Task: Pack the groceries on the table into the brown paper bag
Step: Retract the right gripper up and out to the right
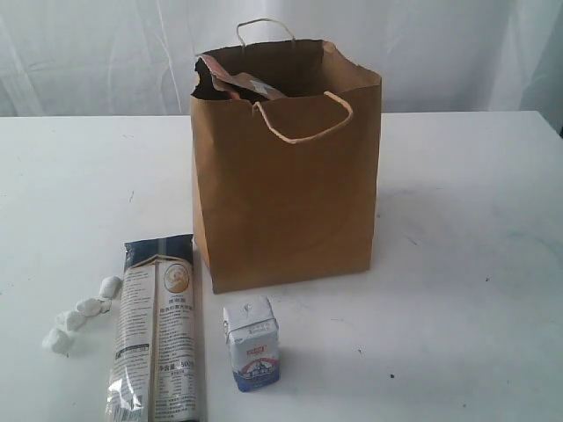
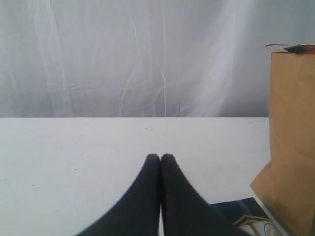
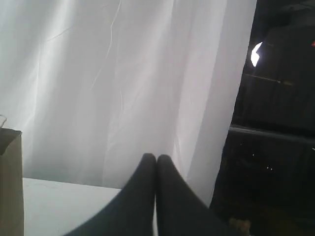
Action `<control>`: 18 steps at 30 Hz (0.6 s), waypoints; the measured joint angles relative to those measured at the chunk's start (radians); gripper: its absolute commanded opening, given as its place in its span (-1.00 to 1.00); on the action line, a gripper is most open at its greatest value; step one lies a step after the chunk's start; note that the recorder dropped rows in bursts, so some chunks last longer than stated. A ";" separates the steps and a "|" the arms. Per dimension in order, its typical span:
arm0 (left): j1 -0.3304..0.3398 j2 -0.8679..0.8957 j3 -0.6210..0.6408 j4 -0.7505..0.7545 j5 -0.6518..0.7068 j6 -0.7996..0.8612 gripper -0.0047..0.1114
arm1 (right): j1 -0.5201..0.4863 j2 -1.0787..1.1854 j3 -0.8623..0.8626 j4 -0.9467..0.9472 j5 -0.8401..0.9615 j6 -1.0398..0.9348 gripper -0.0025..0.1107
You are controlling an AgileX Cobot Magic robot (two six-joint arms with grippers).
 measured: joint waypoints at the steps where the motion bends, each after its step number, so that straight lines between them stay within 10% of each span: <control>1: 0.000 0.000 0.000 0.000 0.011 0.000 -0.92 | 0.000 -0.025 0.000 -0.002 0.013 -0.002 -0.96; 18: 0.000 0.000 -0.154 0.000 0.227 0.000 -0.92 | 0.000 -0.128 0.000 -0.010 0.025 -0.009 -0.96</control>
